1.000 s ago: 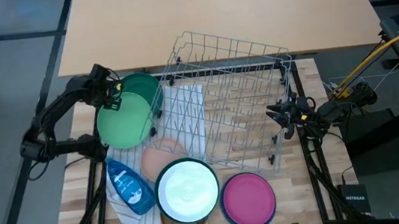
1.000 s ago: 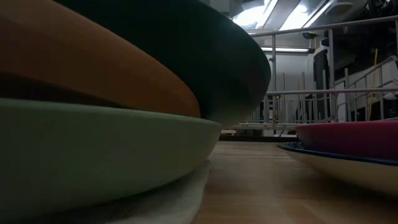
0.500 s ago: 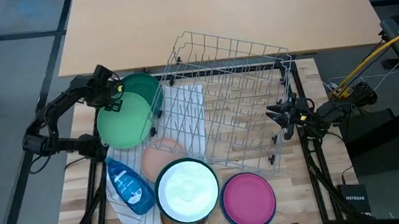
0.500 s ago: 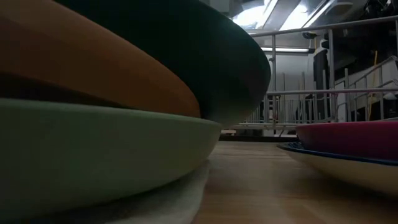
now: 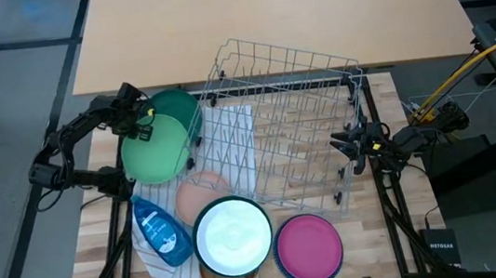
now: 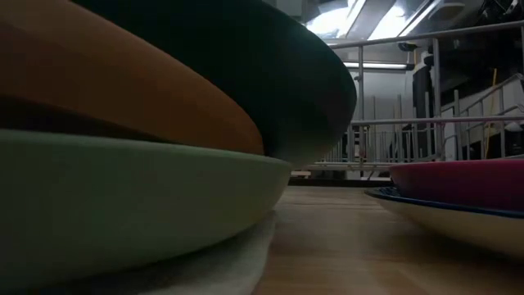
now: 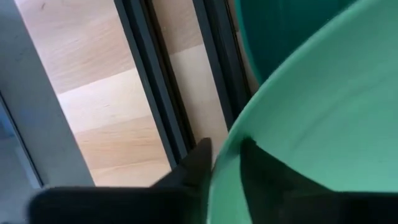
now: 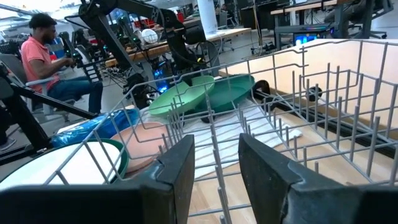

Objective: Sort dishes
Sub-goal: Put the green plate in the dish rack

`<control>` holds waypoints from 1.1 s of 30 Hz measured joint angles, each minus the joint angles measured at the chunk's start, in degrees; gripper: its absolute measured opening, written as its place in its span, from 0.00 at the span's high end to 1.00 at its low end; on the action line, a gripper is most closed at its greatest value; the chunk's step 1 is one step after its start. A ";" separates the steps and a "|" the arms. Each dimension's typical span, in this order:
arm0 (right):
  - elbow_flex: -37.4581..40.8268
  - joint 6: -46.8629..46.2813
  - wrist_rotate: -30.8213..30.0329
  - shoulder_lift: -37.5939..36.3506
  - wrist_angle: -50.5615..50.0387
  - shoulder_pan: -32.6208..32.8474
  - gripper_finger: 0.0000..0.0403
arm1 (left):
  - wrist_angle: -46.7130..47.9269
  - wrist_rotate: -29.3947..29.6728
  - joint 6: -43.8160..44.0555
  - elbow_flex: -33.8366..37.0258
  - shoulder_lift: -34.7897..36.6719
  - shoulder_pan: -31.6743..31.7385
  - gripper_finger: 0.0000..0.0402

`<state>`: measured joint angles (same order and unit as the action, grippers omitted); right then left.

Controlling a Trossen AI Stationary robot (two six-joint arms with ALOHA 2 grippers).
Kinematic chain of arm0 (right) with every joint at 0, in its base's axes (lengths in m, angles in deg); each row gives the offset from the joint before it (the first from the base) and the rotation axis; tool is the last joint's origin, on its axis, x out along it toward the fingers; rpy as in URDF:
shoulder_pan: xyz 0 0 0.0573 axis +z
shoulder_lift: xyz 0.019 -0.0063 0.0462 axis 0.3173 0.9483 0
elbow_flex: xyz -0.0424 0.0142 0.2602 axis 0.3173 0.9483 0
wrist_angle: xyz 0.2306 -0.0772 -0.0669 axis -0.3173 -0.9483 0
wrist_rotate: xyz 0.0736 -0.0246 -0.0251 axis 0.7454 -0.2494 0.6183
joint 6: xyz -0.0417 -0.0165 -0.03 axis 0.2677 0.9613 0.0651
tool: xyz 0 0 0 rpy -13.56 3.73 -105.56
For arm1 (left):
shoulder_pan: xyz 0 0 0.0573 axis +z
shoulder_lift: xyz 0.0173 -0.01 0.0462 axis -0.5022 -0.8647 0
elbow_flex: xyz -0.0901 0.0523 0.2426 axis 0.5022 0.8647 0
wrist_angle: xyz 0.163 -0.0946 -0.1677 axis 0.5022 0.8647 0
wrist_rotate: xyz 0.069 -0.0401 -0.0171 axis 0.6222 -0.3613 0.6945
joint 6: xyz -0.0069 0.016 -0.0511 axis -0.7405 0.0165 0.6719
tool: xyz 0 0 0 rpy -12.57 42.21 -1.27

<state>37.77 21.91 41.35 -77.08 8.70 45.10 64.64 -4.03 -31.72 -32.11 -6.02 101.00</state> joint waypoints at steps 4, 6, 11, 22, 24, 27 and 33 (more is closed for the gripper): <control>0.00 0.00 0.00 0.00 0.02 0.00 0.68 | -0.39 -0.30 0.35 -0.11 0.04 0.00 0.97; 0.00 0.00 0.00 0.00 0.02 -0.01 0.68 | -0.50 -0.38 0.51 -0.15 0.04 0.00 0.96; 0.00 0.00 0.00 0.00 0.09 0.00 0.68 | 1.71 -0.44 -0.63 -1.22 0.02 0.00 0.98; 0.00 0.00 0.00 0.00 0.13 0.00 0.68 | 15.83 0.30 -3.53 -8.83 2.27 -0.02 1.00; 0.00 0.00 0.01 0.00 0.13 0.01 0.68 | 17.17 0.66 -3.58 -10.86 3.43 -0.02 1.00; 0.00 0.00 0.02 0.00 0.13 -0.01 0.68 | 19.28 0.72 -3.57 -14.07 5.23 -0.02 1.00; 0.00 0.00 0.02 0.00 0.13 0.00 0.68 | 24.07 4.23 -3.47 -21.03 8.91 0.00 1.00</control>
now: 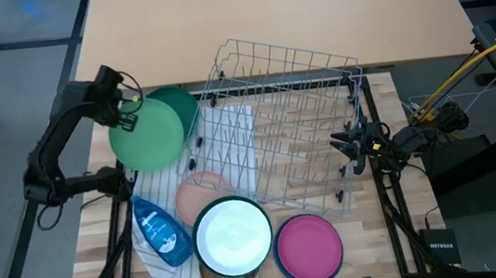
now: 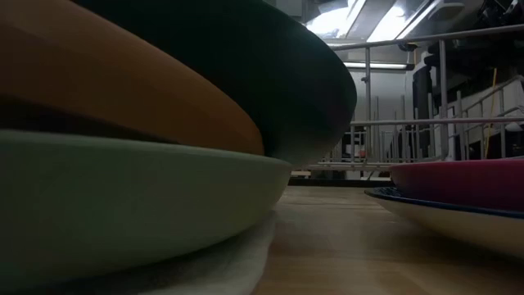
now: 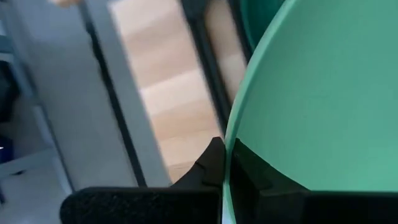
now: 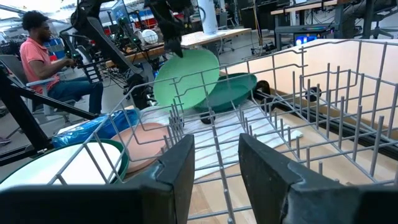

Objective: Sort dishes
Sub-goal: Put the green plate in the dish rack

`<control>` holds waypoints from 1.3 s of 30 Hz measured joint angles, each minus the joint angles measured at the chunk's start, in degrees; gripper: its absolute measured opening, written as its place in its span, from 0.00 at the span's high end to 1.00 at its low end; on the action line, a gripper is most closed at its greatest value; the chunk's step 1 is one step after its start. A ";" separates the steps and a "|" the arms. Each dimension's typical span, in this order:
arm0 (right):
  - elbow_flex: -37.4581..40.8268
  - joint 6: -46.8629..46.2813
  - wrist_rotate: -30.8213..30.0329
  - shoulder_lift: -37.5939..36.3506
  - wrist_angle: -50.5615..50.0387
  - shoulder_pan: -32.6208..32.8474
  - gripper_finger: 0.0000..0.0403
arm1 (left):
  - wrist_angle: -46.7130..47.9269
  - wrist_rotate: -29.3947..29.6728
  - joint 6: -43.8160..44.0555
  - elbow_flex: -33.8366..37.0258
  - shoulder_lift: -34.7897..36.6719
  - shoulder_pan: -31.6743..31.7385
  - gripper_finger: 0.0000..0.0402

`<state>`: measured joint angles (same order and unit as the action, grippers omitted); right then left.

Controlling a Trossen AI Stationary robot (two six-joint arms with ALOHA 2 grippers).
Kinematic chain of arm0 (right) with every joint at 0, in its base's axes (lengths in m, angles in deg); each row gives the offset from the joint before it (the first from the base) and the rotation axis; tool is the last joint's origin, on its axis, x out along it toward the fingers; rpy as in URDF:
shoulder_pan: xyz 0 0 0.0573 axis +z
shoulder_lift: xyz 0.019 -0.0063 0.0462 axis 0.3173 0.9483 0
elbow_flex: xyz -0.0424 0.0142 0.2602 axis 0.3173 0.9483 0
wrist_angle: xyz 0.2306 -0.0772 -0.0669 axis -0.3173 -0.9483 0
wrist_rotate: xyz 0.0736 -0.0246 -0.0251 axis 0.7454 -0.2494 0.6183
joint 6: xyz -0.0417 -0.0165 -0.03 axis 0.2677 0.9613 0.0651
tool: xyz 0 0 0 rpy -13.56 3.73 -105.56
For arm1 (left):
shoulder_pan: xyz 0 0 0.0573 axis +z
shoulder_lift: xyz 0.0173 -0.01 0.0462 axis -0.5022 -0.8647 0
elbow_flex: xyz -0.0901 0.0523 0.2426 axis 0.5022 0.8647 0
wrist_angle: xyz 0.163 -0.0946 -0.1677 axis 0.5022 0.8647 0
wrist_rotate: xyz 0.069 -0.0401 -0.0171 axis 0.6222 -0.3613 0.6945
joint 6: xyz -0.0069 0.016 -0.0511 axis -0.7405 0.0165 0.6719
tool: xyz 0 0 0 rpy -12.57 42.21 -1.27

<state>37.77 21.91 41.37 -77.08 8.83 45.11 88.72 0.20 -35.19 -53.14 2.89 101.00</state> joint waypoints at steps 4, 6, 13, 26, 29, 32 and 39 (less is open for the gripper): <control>0.00 0.00 -0.02 0.00 0.13 0.00 0.68 | 1.71 2.38 0.14 -4.93 2.20 0.00 1.00; 0.00 0.00 -0.02 0.00 0.37 0.00 0.68 | 1.69 2.41 0.71 -7.43 3.38 0.00 1.00; 0.00 -2.84 -1.80 0.00 0.85 0.00 0.68 | 1.43 3.22 0.94 -15.15 6.62 0.00 1.00; 0.00 -10.56 -13.62 -0.01 12.77 0.00 0.68 | -10.43 1.39 9.70 -20.74 12.30 0.00 1.00; 0.00 -10.54 -15.45 0.13 19.91 -0.02 0.68 | -14.79 -1.54 12.10 -20.74 12.76 -0.19 1.00; 0.00 -10.52 -19.93 0.13 26.60 -0.02 0.68 | -18.99 -4.67 14.25 -20.74 12.72 -1.89 1.00; 0.00 -10.51 -25.90 0.13 38.90 -0.02 0.68 | -28.47 -5.86 15.69 -20.05 10.88 -10.63 1.00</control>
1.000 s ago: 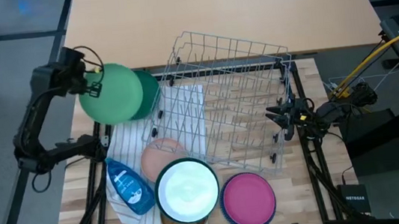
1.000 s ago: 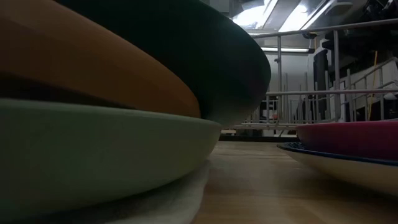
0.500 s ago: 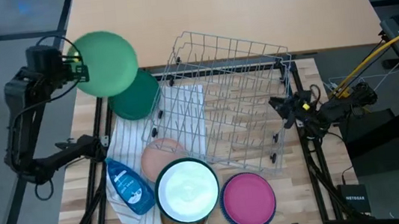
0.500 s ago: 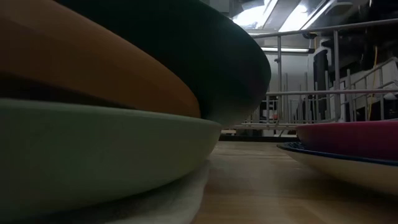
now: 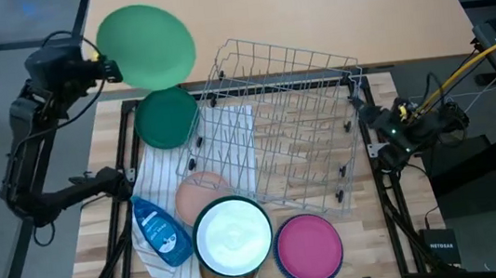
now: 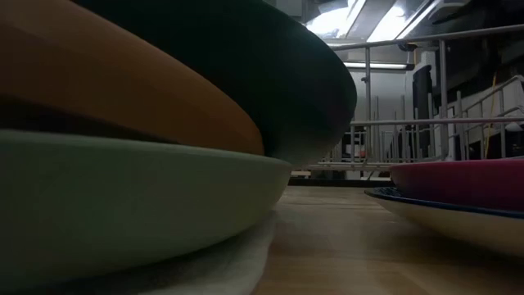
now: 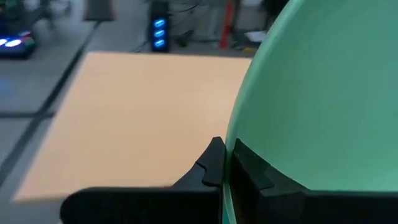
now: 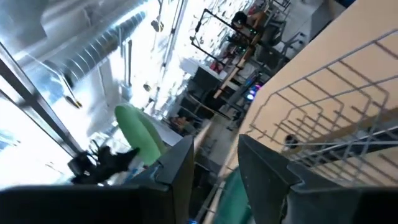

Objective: Sort dishes
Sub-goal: Put the green plate in the dish rack

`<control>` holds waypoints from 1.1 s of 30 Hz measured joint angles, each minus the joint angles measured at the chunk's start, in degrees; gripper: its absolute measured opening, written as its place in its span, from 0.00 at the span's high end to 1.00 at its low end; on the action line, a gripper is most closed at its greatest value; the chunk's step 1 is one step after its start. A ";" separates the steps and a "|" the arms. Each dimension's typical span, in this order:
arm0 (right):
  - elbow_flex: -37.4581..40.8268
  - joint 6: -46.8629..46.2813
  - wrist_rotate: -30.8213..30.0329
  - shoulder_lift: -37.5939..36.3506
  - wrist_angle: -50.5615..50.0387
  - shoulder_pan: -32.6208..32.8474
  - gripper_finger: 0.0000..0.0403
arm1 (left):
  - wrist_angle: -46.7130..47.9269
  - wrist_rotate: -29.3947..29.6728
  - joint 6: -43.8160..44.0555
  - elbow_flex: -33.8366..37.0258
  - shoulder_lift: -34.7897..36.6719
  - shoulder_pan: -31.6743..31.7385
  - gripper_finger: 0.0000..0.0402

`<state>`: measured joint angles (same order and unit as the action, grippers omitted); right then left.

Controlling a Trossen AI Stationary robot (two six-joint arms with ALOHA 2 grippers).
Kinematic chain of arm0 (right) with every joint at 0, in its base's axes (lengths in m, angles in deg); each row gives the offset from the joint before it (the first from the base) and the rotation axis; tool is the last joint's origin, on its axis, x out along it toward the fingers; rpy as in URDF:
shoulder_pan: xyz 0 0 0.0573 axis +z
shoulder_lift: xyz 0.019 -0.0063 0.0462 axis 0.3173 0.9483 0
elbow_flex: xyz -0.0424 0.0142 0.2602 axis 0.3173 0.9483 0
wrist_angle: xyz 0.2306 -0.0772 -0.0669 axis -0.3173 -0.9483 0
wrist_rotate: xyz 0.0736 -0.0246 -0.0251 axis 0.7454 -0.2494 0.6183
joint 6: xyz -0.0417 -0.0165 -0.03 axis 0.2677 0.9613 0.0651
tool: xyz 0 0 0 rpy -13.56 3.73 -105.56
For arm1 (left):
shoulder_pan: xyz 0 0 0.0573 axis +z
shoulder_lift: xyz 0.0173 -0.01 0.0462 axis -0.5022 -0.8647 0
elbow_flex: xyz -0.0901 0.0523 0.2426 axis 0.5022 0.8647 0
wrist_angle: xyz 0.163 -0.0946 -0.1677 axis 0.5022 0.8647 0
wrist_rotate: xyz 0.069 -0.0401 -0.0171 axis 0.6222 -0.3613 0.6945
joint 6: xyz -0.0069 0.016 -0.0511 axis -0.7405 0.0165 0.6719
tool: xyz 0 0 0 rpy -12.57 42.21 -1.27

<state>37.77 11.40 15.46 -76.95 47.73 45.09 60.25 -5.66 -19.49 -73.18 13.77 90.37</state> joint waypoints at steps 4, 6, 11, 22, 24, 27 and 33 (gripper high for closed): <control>0.00 -0.42 1.14 0.00 1.79 0.00 0.68 | -6.66 4.21 1.02 2.21 -1.47 -6.34 1.00; 0.00 -2.41 2.08 0.00 1.57 0.00 0.68 | -8.71 9.43 0.25 3.86 -1.60 -9.31 1.00; 0.00 -9.04 5.60 0.00 -1.89 0.00 0.68 | -15.23 15.10 -2.40 8.22 -1.53 -15.04 1.00; 0.00 -23.01 10.58 4.64 -8.28 0.00 0.68 | -56.89 0.73 -20.76 21.59 -9.20 -30.21 1.00; 0.00 -25.99 11.90 5.95 -8.23 0.00 0.68 | -61.68 0.34 -25.67 22.93 -12.13 -32.70 1.00; 0.00 -31.30 13.84 8.04 -8.20 0.00 0.68 | -71.03 0.27 -31.94 24.43 -17.14 -36.10 1.00; 0.00 -39.27 18.43 12.03 -8.16 0.00 0.68 | -93.92 -0.18 -42.56 24.70 -27.55 -41.36 1.00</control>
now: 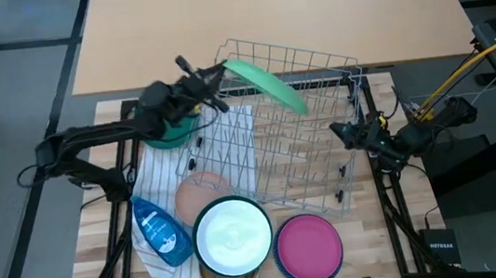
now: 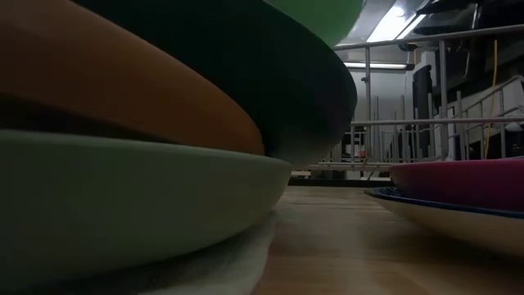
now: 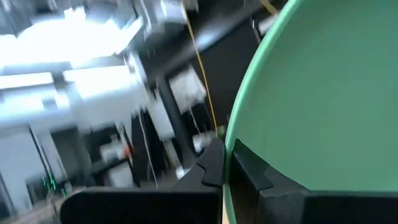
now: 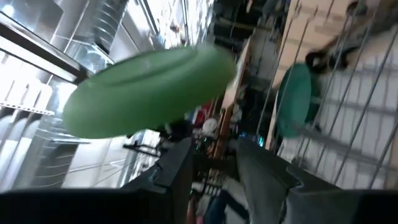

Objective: Sort dishes
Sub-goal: Put the green plate in the dish rack

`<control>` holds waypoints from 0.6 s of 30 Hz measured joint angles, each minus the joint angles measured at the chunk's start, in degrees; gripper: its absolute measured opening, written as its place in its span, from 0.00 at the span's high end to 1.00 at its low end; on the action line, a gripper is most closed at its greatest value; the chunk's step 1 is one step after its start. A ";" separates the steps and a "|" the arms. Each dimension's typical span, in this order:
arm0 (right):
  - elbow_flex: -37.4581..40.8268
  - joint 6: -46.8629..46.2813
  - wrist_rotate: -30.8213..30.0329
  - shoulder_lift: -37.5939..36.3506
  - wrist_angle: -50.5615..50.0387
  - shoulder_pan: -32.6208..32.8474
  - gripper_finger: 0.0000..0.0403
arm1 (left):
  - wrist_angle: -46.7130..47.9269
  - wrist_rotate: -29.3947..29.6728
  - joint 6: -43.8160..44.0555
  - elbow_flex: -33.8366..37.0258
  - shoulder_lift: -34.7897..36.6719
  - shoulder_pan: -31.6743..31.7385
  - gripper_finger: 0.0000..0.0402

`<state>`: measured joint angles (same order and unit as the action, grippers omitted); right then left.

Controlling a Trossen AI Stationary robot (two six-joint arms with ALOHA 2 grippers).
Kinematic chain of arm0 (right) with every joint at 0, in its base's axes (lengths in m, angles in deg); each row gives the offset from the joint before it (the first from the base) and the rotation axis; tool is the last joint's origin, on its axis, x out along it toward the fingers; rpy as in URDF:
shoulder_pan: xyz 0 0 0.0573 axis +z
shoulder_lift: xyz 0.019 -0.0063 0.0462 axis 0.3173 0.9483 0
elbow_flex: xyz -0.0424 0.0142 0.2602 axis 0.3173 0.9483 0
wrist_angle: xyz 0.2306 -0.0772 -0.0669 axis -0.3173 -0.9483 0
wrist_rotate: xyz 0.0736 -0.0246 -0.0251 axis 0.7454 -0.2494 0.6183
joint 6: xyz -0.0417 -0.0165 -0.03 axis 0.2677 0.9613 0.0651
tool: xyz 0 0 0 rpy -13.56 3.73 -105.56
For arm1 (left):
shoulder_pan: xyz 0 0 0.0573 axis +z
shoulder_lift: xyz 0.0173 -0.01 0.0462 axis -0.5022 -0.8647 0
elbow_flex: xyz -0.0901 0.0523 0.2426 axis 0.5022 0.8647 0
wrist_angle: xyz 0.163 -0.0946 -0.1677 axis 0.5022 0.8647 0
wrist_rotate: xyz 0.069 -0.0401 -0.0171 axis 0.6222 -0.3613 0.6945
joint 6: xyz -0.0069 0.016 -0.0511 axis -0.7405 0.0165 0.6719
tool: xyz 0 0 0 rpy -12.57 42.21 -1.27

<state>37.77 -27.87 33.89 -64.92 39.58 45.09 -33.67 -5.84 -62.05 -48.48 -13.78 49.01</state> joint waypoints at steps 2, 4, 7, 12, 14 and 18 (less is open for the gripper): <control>0.00 -1.40 0.44 1.12 0.07 0.02 0.68 | -7.00 -1.58 -2.97 0.03 -2.90 -1.17 1.00; 0.00 -1.43 0.42 1.80 1.14 0.00 0.68 | -13.08 -4.03 -4.61 0.05 -5.00 -2.05 1.00; 0.00 0.29 0.09 2.20 5.37 0.00 0.68 | -19.76 -7.99 -5.55 0.05 -7.54 -2.95 1.00; 0.00 6.19 1.71 2.20 13.69 0.00 0.68 | -29.17 -15.92 -5.86 0.05 -10.91 -3.95 1.00; 0.00 7.96 3.31 2.20 15.43 0.00 0.68 | -32.18 -19.53 -6.18 0.05 -11.93 -3.97 1.00; 0.00 9.43 6.51 2.67 16.14 0.02 0.68 | -36.64 -24.55 -5.57 0.05 -14.11 -4.01 1.00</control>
<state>37.77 -18.44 40.41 -62.25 55.72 45.11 -70.32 -30.39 -67.62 -48.43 -27.88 45.00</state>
